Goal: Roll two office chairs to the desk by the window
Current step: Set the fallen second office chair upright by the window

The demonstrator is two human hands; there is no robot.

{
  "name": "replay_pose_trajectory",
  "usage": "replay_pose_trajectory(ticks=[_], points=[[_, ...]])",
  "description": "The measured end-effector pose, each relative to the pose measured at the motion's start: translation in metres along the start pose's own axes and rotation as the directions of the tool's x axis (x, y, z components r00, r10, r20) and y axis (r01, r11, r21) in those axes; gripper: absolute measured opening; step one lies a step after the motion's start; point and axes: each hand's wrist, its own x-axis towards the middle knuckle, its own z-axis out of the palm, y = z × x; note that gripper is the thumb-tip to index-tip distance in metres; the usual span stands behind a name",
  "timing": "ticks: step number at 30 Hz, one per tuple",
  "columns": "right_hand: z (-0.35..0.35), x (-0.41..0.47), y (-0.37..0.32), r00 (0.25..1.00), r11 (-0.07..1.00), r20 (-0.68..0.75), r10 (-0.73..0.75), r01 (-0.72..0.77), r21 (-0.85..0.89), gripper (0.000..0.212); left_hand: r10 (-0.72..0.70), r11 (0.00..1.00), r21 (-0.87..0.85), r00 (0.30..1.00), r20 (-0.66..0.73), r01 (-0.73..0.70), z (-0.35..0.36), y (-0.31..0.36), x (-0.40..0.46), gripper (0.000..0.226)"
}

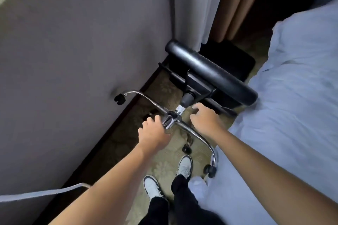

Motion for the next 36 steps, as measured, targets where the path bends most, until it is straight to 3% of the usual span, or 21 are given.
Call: replay_pose_trajectory(ticks=[3,6,9,13,17,20,23,28,36], points=[[0.005,0.037,0.004,0.996,0.998,-0.072,-0.059,0.056,-0.036,0.040,-0.057,0.996,0.068,0.998,0.021,0.056,0.021,0.002,0.038,0.060],[-0.002,0.084,0.018,0.982,0.979,-0.147,-0.114,0.087,-0.182,0.046,-0.082,0.995,0.069,0.996,0.042,0.079,0.049,0.011,0.071,0.065],[-0.010,0.123,0.025,0.980,0.949,-0.152,-0.130,0.079,-0.304,0.052,-0.087,0.996,0.024,0.995,0.051,0.086,0.067,0.027,0.093,0.049],[-0.012,0.157,0.026,0.929,0.873,-0.252,-0.271,0.127,-0.471,0.053,-0.116,0.993,-0.016,0.989,-0.093,0.115,0.074,0.028,0.105,0.023],[-0.020,0.207,0.038,0.925,0.805,-0.303,-0.230,0.006,-0.594,0.087,-0.136,0.991,-0.019,0.969,-0.206,0.135,0.084,0.028,0.109,0.018],[-0.020,0.237,0.046,0.946,0.824,-0.305,-0.111,-0.084,-0.561,0.106,-0.120,0.993,-0.047,0.969,-0.215,0.113,0.089,0.027,0.107,0.019],[-0.016,0.248,0.054,0.942,0.853,-0.335,-0.037,-0.145,-0.502,0.107,-0.124,0.991,-0.082,0.967,-0.221,0.108,0.091,0.024,0.108,0.021],[-0.005,0.255,0.068,0.885,0.848,-0.444,-0.140,-0.125,-0.515,0.095,-0.127,0.984,-0.149,0.966,-0.225,0.094,0.096,0.019,0.107,0.018],[0.019,0.232,0.062,0.810,0.890,-0.559,-0.179,-0.108,-0.442,0.082,-0.132,0.974,-0.215,0.954,-0.268,0.074,0.108,-0.012,0.089,0.014]])
